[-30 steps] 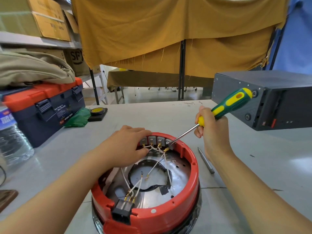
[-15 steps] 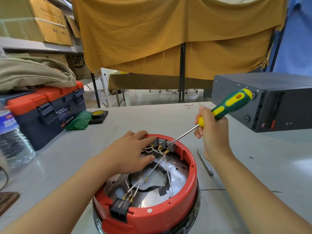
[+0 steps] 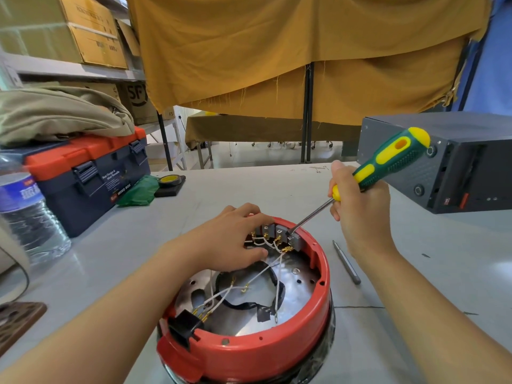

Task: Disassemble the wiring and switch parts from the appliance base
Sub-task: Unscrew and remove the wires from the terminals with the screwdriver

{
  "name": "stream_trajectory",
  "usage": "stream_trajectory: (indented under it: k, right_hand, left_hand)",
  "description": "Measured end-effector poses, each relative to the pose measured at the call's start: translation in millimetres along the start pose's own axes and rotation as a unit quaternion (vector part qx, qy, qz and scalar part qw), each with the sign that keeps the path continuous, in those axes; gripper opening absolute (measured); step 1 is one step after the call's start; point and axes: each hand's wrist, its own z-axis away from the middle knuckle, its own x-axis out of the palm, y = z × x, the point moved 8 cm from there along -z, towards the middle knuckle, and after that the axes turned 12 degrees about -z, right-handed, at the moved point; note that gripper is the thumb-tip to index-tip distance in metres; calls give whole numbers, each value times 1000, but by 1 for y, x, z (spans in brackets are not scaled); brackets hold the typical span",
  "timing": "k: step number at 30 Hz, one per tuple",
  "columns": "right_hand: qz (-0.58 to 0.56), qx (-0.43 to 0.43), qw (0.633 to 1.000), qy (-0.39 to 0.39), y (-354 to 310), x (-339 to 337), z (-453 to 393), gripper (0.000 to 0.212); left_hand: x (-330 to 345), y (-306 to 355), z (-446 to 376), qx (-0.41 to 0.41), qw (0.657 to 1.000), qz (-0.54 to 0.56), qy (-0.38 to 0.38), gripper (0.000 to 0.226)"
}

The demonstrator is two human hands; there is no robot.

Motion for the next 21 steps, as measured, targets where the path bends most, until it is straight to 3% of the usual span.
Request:
stream_trajectory:
  k: [9,21]
  right_hand:
    - [58,-47,996,-55,-4,13,7,31]
    - [66,-61,992,-86,-6,20,11,28]
  left_hand:
    - [0,0,9,13,996,56,69,44]
    - [2,-2,11,10,996,73,40,32]
